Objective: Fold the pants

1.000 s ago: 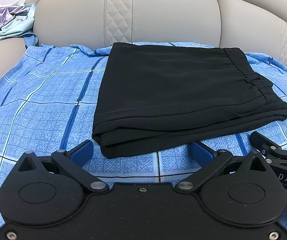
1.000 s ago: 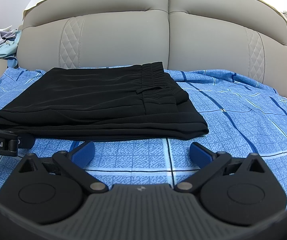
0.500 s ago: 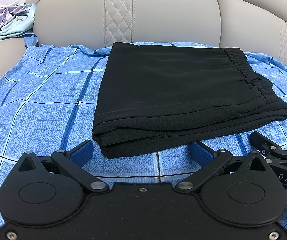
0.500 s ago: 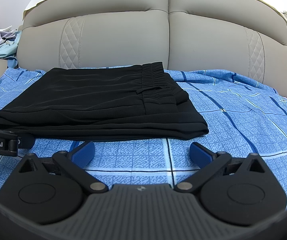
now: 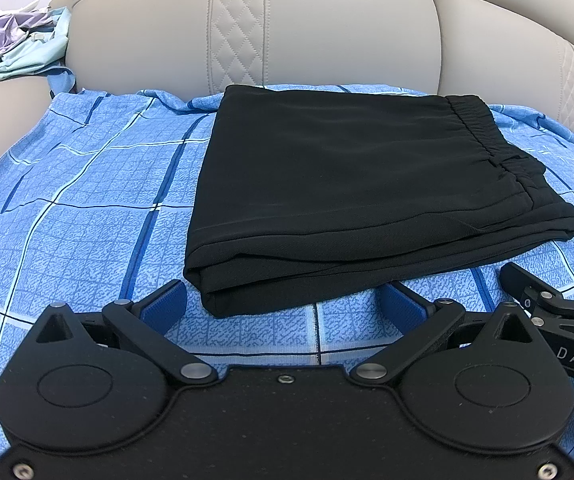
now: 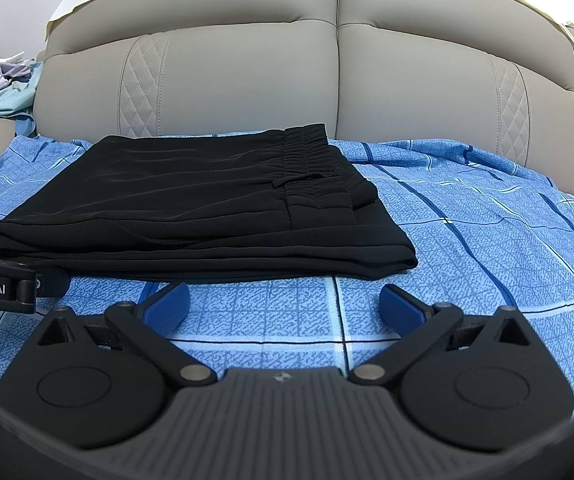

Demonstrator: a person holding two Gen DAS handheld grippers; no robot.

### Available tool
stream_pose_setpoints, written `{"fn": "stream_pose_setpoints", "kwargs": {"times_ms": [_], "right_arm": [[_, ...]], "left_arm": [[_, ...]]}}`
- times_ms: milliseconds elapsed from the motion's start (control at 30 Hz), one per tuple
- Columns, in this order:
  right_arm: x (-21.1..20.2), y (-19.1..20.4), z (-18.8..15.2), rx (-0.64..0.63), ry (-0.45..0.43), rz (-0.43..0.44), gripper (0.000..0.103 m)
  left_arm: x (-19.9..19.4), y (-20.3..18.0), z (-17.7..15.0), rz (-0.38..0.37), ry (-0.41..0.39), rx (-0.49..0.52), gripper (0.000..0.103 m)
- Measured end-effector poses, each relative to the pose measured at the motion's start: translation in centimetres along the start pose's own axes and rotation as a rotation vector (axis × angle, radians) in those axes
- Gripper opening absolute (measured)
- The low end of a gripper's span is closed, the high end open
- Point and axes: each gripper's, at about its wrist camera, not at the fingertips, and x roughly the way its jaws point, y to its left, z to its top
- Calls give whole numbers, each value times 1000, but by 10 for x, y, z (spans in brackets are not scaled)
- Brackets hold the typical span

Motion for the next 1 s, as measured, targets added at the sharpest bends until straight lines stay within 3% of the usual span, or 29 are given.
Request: {"fn": "stream_pose_setpoints", "kwargs": {"times_ms": [1000], "right_arm": [[0, 0, 0, 1, -1, -1, 103]], "left_arm": [[0, -1, 1, -2, -8, 6, 103]]}}
